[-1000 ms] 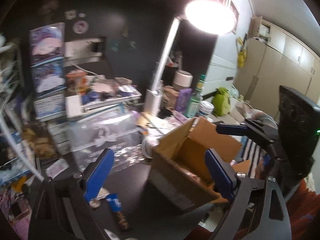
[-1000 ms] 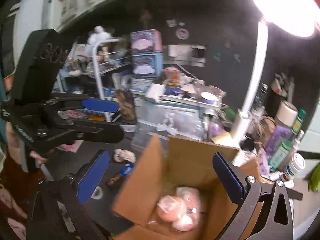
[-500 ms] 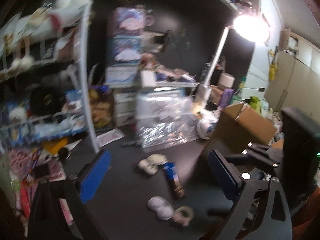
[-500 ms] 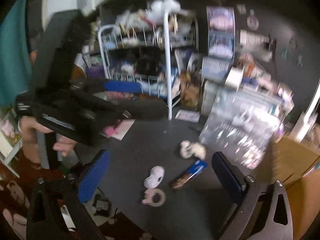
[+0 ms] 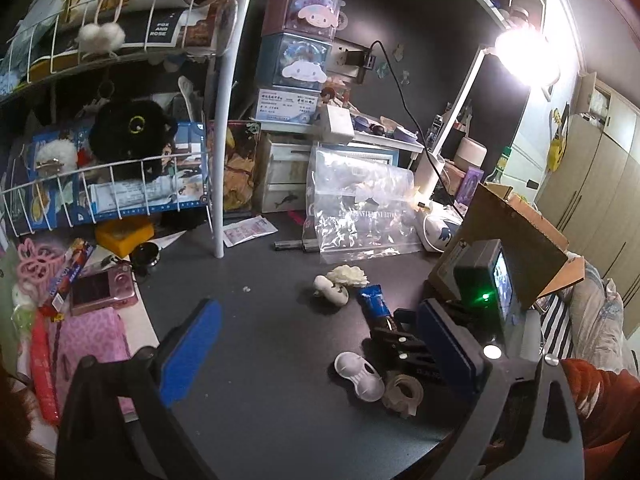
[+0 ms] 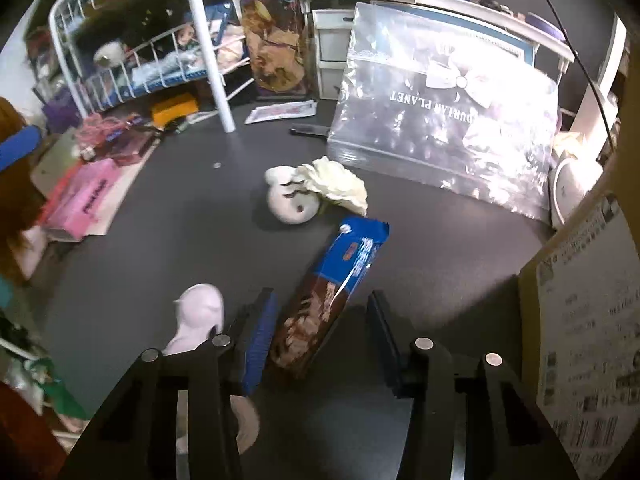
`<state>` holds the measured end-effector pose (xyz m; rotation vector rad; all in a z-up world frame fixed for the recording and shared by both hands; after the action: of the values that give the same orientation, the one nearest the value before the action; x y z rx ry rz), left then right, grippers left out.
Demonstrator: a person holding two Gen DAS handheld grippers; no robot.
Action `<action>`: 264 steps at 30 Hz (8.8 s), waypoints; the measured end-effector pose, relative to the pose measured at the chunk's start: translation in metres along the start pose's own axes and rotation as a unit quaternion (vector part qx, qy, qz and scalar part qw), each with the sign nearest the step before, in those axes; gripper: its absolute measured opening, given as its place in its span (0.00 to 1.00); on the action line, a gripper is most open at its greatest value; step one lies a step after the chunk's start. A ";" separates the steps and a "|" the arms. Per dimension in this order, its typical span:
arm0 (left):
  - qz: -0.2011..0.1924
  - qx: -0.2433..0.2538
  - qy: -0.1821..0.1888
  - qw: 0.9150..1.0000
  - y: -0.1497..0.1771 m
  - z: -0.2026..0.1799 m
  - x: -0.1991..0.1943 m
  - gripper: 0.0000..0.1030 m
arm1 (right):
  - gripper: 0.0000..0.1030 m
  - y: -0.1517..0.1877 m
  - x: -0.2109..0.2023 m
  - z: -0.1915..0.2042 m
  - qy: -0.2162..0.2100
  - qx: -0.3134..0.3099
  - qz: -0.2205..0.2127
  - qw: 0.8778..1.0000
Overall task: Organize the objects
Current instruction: 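Grasp the blue-wrapped chocolate bar with the right gripper and lift, then carry the chocolate bar with the right gripper into the box and release, then grasp the pink tape dispenser with the right gripper and lift, then carry the tape dispenser with the right gripper into the box and release, then lower the right gripper onto the white plastic clip and close, then carry the white clip with the right gripper into the box and release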
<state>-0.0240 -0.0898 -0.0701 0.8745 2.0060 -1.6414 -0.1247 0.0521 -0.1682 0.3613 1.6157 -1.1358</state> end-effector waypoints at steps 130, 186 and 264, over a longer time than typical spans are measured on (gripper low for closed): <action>0.066 0.053 0.094 0.992 -0.008 -0.088 0.020 0.81 | 0.32 0.028 -0.124 0.034 -0.082 -0.184 -0.115 0.973; 0.022 0.165 0.092 0.982 -0.110 -0.205 0.030 0.95 | 0.85 0.013 -0.216 -0.114 0.028 -0.099 -0.148 0.984; 0.077 0.010 0.058 0.995 0.008 -0.037 0.018 0.75 | 0.26 0.005 -0.069 0.057 -0.107 -0.185 -0.099 0.972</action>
<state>-0.0291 -0.0490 -0.0793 1.1256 1.9470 -1.5595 -0.0621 0.0298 -0.1089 -0.1647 1.6519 -0.9540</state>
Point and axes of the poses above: each gripper's, at about its wrist camera, not at the fingertips, and x roughly the way its jaws point, z to its left, y to its underside, the point moved 3 cm from there along x, roughly the way its jaws point, and after that the axes turned 6 degrees about z, right-handed, at the moved point
